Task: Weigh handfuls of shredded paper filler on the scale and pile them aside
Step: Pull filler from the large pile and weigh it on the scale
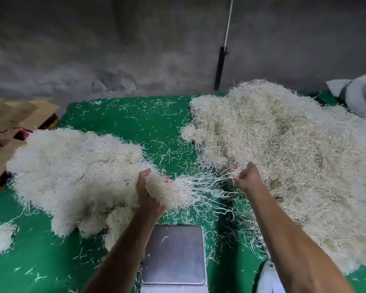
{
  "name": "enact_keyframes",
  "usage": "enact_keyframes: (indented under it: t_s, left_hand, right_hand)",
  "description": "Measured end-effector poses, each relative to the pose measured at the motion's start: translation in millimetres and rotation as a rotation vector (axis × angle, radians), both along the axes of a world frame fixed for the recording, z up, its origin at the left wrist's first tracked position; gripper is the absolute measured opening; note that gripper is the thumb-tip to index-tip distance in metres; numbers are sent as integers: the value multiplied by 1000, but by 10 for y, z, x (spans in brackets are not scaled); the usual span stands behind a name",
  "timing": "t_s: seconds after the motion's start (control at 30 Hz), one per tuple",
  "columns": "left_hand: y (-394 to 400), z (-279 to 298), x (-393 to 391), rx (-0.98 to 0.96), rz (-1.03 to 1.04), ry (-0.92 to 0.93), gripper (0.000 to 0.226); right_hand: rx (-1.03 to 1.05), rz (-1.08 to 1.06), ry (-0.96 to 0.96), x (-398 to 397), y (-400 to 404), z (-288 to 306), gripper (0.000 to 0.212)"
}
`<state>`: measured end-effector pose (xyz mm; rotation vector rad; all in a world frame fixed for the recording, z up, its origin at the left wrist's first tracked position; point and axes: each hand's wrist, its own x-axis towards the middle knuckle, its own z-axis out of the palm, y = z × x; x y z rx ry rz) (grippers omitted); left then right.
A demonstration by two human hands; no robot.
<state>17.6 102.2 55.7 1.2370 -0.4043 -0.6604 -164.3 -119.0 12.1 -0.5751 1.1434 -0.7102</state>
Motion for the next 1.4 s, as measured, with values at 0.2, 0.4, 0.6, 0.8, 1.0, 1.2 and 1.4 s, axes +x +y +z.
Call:
enact_keyframes:
  t_s: [0.2, 0.4, 0.6, 0.8, 1.0, 1.2, 1.4]
  left_hand:
    - [-37, 339, 330, 196, 102, 364, 49]
    - [-245, 1086, 375, 28, 55, 587, 43]
    - [-45, 1409, 620, 224, -69, 83, 56]
    - [153, 1280, 425, 361, -354, 315, 66]
    - [495, 1116, 659, 170, -503, 586, 102]
    - [795, 757, 386, 243, -176, 521, 46]
    - [1032, 525, 110, 210, -425, 598, 49]
  right_hand:
    - [-568, 810, 711, 258, 542, 363, 91]
    - [-941, 1088, 680, 682, 1204, 613, 77]
    - [-901, 710, 495, 765, 1098, 1188, 43]
    - [-1048, 896, 283, 1105, 1470, 1950, 23]
    - [-1343, 977, 641, 1106, 1705, 1727, 64]
    - [-1246, 646, 322, 998, 1960, 1680, 66]
    - [-1374, 795, 890, 967, 2075, 995, 42]
